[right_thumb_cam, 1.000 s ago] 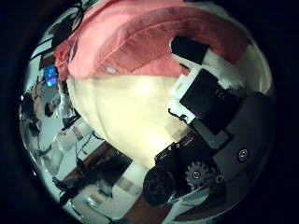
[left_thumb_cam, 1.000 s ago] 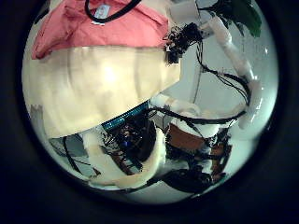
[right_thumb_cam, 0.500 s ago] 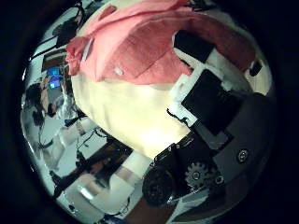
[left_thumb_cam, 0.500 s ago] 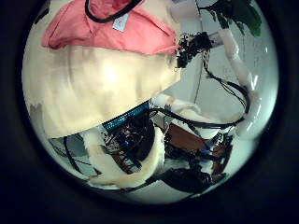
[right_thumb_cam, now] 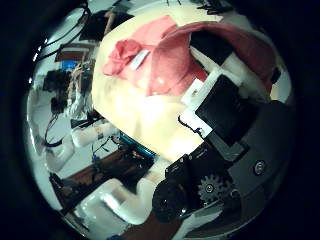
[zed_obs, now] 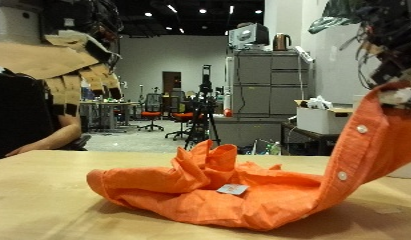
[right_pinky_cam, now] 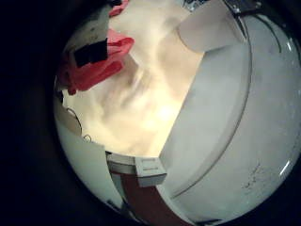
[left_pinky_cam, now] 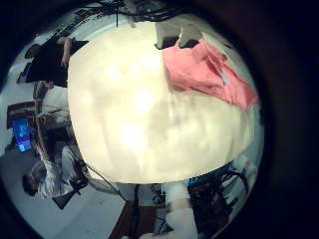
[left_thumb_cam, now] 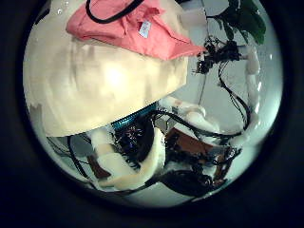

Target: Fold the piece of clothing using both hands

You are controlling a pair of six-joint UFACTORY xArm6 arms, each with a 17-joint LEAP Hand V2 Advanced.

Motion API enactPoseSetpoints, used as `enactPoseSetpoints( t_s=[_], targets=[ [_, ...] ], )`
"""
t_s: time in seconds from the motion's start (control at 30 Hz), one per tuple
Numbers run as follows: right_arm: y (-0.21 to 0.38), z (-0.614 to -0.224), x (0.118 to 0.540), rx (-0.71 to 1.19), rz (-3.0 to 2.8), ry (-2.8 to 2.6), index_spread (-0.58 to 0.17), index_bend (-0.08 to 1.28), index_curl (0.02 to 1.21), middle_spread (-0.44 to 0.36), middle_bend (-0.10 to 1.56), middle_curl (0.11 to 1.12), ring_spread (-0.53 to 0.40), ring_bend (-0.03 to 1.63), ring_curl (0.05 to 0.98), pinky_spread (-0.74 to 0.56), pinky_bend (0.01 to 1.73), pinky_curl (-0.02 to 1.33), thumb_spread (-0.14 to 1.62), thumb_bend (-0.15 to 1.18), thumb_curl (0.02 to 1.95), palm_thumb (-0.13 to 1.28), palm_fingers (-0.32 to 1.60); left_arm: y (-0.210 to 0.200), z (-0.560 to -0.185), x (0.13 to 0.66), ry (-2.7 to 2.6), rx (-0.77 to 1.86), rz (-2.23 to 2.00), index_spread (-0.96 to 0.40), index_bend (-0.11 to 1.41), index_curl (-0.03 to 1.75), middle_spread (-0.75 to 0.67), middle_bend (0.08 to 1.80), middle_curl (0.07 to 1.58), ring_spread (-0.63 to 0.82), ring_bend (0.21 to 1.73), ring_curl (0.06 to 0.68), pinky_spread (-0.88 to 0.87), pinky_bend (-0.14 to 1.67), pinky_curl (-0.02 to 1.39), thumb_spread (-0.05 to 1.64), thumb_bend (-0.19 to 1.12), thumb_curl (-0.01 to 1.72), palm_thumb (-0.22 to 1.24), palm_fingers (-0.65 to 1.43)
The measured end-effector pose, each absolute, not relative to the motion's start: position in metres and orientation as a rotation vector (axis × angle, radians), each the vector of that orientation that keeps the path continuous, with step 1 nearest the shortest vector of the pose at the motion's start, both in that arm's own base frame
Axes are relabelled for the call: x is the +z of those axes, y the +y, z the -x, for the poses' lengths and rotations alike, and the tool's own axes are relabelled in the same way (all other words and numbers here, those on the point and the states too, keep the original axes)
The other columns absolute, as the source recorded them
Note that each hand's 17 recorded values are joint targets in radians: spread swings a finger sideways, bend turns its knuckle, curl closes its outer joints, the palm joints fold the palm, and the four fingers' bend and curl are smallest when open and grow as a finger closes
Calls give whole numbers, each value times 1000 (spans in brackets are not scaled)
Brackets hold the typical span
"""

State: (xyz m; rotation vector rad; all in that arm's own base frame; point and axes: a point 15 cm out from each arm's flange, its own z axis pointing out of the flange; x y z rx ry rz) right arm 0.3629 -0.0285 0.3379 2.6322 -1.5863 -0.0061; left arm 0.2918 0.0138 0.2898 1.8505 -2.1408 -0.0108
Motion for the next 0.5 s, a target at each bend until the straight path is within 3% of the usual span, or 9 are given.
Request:
enactPoseSetpoints(
  t_s=[0.27, 0.5],
  targets=[
    [118, -390, 384, 112, -2865, -1321, -252, 1015, 884, -120, 1294, 780, -202, 1325, 690, -321, 1253, 649, 1173, 29, 835, 1128, 1133, 30, -285, 286, -2101, 16, -1870, 172, 160, 277, 396, 211, 325, 589, 403, 216, 519, 279, 313, 1193, -12, 267, 256, 10],
    [231, -430, 360, 69, -2946, -1096, -252, 1005, 891, -121, 1296, 783, -203, 1326, 696, -319, 1260, 647, 1196, 8, 858, 1105, 1127, 40, -279, 288, -2067, 42, -1904, 186, 161, 281, 395, 212, 326, 589, 395, 215, 519, 269, 312, 1248, 8, 277, 355, 18]
  ],
)
